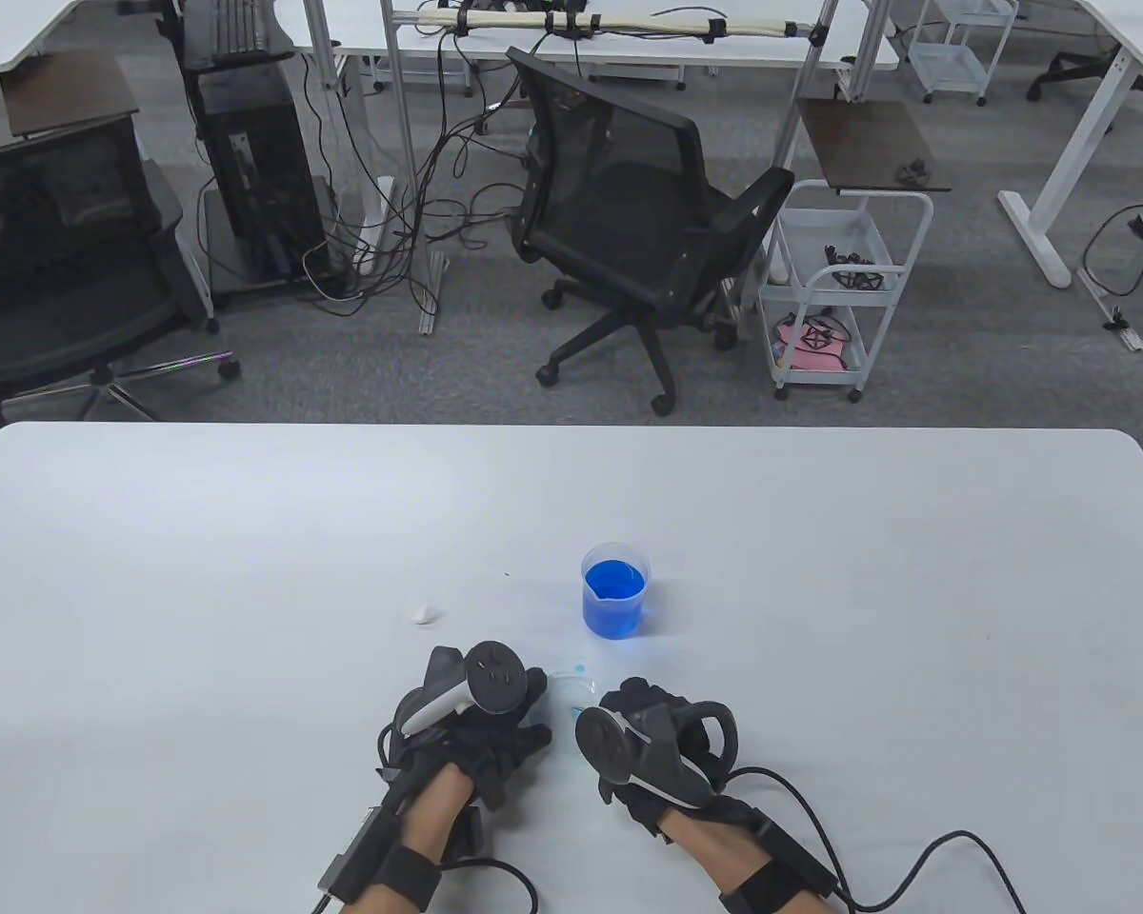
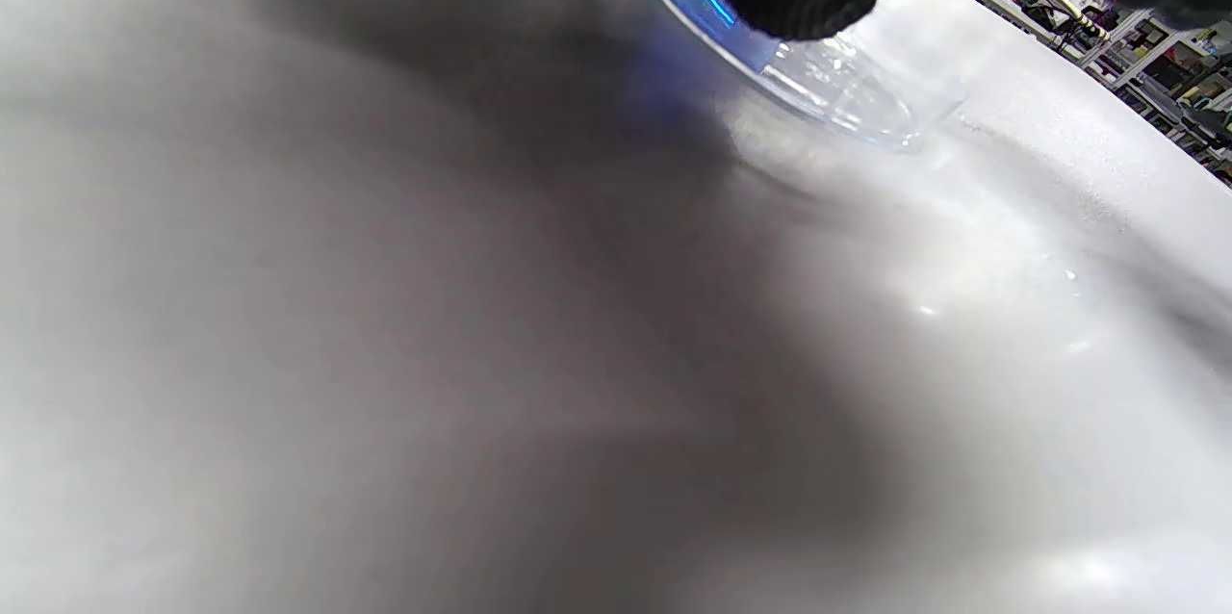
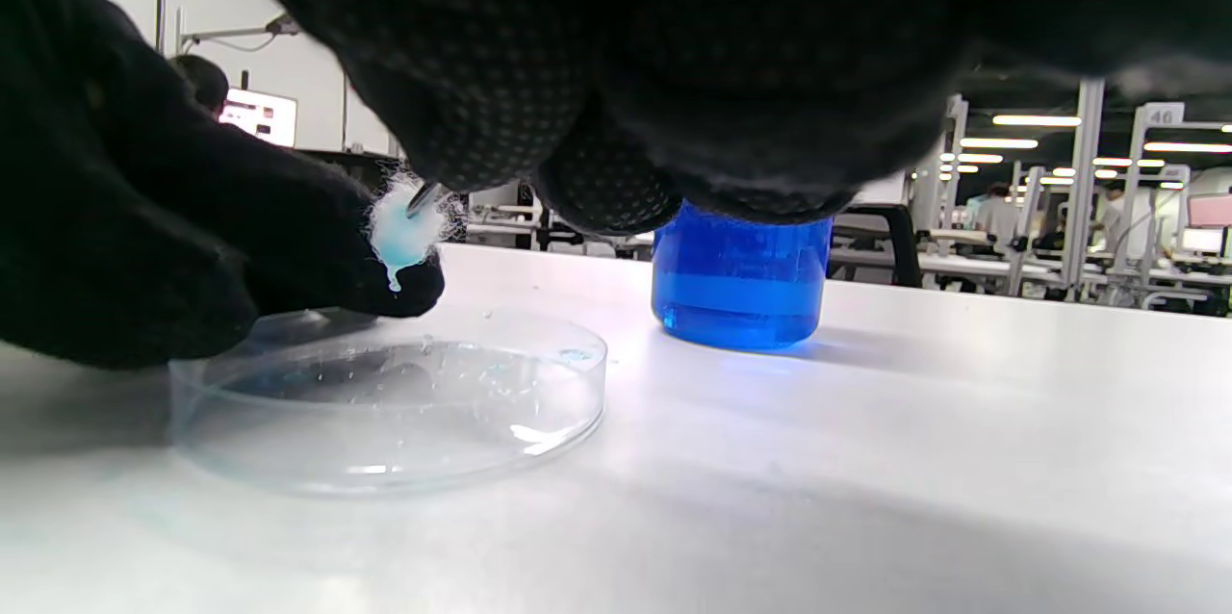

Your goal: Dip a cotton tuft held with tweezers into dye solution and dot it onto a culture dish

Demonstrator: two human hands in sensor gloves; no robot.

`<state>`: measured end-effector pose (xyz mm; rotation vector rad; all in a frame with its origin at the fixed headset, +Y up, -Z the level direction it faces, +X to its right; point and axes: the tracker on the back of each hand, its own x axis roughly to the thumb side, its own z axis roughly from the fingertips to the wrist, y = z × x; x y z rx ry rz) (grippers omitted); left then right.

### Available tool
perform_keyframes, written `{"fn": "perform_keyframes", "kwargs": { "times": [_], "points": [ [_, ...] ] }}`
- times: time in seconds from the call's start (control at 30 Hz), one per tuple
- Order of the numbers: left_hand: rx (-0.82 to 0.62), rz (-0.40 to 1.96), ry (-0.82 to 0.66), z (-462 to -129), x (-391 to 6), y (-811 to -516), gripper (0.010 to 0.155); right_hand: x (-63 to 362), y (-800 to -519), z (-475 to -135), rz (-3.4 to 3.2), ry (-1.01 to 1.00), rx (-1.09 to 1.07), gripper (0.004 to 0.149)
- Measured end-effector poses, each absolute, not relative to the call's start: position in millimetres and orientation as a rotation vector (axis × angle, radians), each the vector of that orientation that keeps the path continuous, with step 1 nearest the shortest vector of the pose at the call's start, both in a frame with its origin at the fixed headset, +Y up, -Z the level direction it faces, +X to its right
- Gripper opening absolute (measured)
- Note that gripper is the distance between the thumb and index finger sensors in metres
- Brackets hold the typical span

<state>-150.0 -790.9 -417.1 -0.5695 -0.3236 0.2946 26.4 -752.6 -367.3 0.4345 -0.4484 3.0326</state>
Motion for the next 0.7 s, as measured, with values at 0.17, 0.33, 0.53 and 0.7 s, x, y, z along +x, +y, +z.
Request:
{"fn": "perform_keyframes", "kwargs": {
  "times": [0.17, 0.33, 0.53, 0.7],
  "points": [
    [-0.569, 0.294, -0.324, -416.6, -149.5, -791.3, 0.07, 22.4, -767.2, -371.1, 3.091, -0.388, 0.451, 0.04],
    [-0.569, 0.294, -0.325, -416.6, -149.4, -791.4, 0.07, 21.5, -772.4, -371.6, 3.113, -0.371, 0.458, 0.04],
    [-0.57, 0.295, -0.326, -416.7, -149.2, -791.4, 0.07, 25.7, -757.6, -372.1, 3.066, -0.438, 0.417, 0.04],
    [-0.57, 0.293, -0.326, -416.7, -149.0, -791.3, 0.07, 28.5, -748.5, -374.9, 3.033, -0.481, 0.382, 0.04]
  ]
}}
